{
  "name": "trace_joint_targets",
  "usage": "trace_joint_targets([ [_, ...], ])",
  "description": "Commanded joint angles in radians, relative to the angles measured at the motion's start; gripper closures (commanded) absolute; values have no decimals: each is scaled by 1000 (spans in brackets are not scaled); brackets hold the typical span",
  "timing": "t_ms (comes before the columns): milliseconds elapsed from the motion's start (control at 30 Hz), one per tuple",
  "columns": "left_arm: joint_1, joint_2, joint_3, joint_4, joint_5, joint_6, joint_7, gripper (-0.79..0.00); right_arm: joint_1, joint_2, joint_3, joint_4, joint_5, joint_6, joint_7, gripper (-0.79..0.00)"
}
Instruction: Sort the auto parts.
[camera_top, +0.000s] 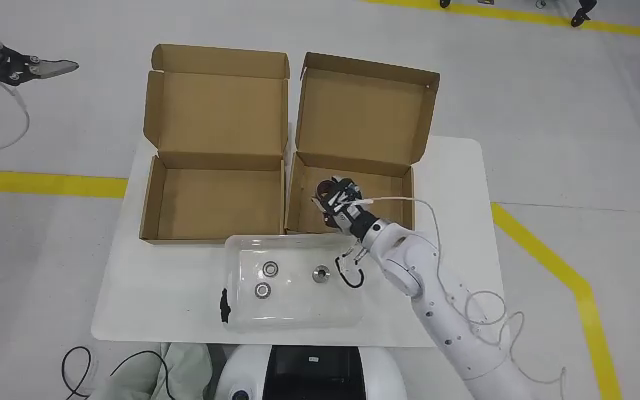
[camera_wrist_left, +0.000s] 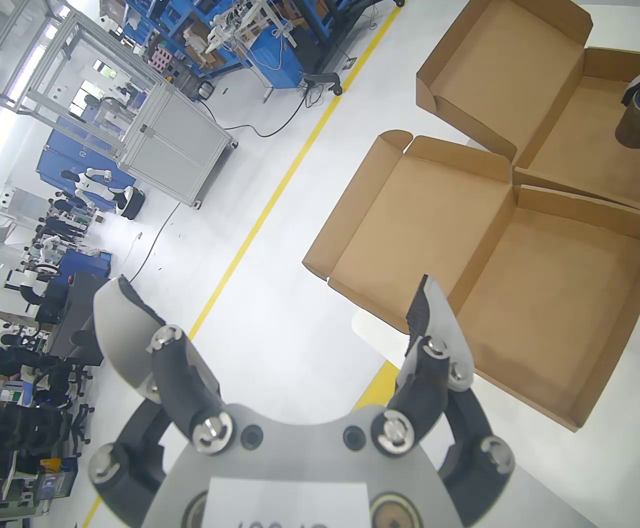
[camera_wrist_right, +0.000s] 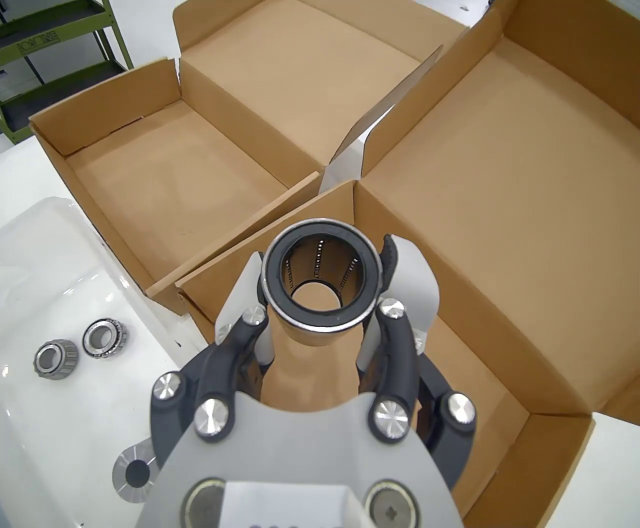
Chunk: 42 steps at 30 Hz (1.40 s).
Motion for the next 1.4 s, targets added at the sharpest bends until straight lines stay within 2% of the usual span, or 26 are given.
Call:
trace_joint_targets([
  [0,0,0,0,0,0,0,0,-785,22,-6,-13,34,16,6,7,0],
  [533,0,0,0,0,0,0,0,-785,172,-56,-95,260,120,32,76,0],
  [900,0,0,0,0,0,0,0,-785,208,-75,-117,345,150,29,56,0],
  [1033,0,0,0,0,0,0,0,-785,217,-79,-119,363,153,25,48,-43],
  [1067,0,0,0,0,0,0,0,-785,218,-80,-120,366,154,25,48,-74],
  [1133,0,0,0,0,0,0,0,-785,220,-82,-119,371,156,24,47,-163],
  [1167,0,0,0,0,0,0,0,-785,220,-82,-119,374,157,23,45,-268],
  [1200,0,0,0,0,0,0,0,-785,219,-83,-118,376,157,22,44,-336],
  [1367,0,0,0,0,0,0,0,-785,213,-82,-112,376,154,20,37,-394],
])
